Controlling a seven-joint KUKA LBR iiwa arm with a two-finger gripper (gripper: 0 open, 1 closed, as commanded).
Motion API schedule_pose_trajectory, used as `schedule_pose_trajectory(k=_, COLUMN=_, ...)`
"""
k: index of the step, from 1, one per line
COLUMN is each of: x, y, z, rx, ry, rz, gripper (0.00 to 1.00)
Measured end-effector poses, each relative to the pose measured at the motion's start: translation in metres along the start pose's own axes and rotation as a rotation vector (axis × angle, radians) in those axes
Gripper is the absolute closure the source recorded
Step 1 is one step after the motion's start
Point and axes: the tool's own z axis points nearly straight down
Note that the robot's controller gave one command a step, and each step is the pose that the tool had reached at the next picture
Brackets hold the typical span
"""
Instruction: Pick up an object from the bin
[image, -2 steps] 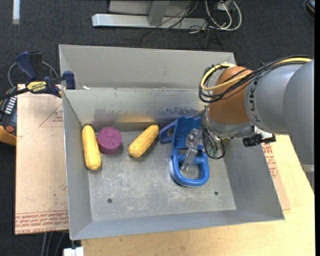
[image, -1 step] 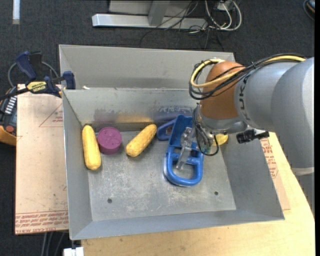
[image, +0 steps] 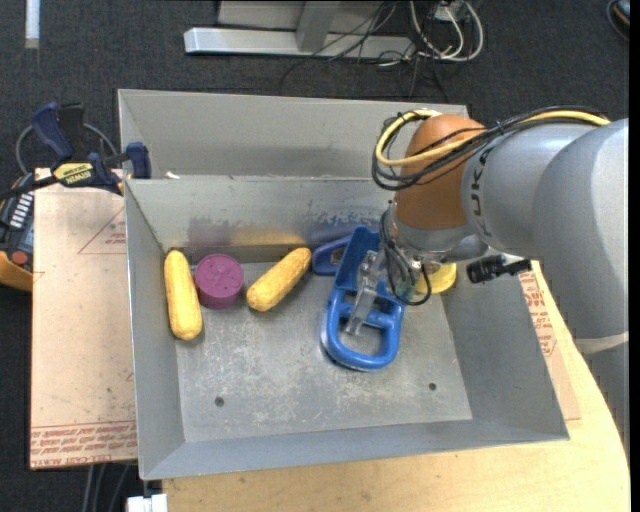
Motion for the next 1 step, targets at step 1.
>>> schedule_pose_trajectory(k=1, x=-0.0072, y=-0.0718, z=-0.0032, rx=-0.005, ry=-0.028, rz=0.192, gripper=1.00)
